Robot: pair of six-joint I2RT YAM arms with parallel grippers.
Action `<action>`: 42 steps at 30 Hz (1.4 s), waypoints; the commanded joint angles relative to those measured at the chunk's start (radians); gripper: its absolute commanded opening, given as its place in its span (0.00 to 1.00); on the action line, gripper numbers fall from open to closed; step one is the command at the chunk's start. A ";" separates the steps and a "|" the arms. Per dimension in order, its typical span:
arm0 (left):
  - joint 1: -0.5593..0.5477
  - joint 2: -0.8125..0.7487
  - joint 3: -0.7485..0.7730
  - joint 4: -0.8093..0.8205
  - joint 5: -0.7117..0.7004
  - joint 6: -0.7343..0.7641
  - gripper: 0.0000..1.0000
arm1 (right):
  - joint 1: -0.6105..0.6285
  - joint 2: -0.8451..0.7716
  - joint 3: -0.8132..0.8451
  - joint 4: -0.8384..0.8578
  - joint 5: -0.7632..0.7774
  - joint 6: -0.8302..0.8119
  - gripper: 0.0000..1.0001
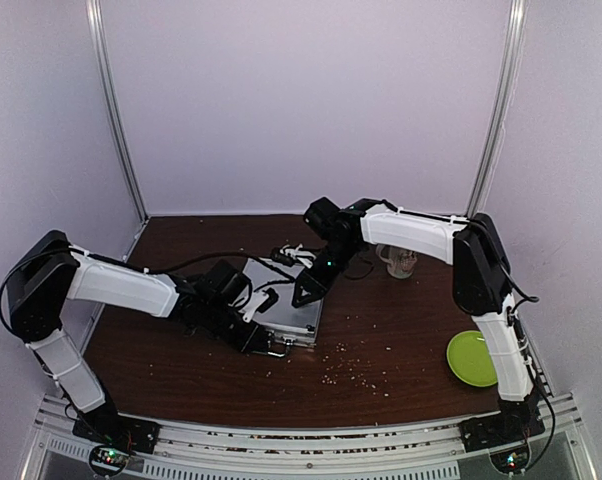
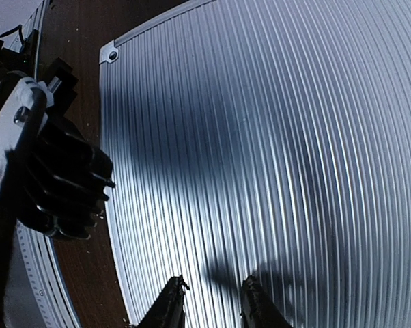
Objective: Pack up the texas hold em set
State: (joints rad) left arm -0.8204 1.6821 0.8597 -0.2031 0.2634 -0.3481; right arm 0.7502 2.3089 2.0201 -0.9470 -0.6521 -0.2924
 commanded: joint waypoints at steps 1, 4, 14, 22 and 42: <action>-0.005 0.025 0.023 0.043 -0.036 0.004 0.00 | 0.009 0.095 -0.031 -0.066 0.054 -0.004 0.29; -0.005 0.032 0.020 0.064 -0.050 -0.011 0.00 | 0.010 0.099 -0.030 -0.066 0.053 -0.004 0.29; -0.008 0.009 -0.017 0.100 -0.186 -0.042 0.00 | 0.010 0.107 -0.029 -0.069 0.052 -0.005 0.29; -0.006 0.000 -0.035 0.123 -0.173 -0.040 0.00 | 0.010 0.112 -0.026 -0.071 0.050 -0.005 0.29; -0.016 -0.361 -0.010 -0.244 -0.239 0.088 0.00 | -0.006 -0.157 -0.052 -0.111 0.144 -0.023 0.35</action>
State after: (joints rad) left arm -0.8333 1.4517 0.8219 -0.2741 0.0971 -0.3401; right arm 0.7551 2.2795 2.0182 -0.9901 -0.6125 -0.3019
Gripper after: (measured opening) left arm 0.009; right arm 0.339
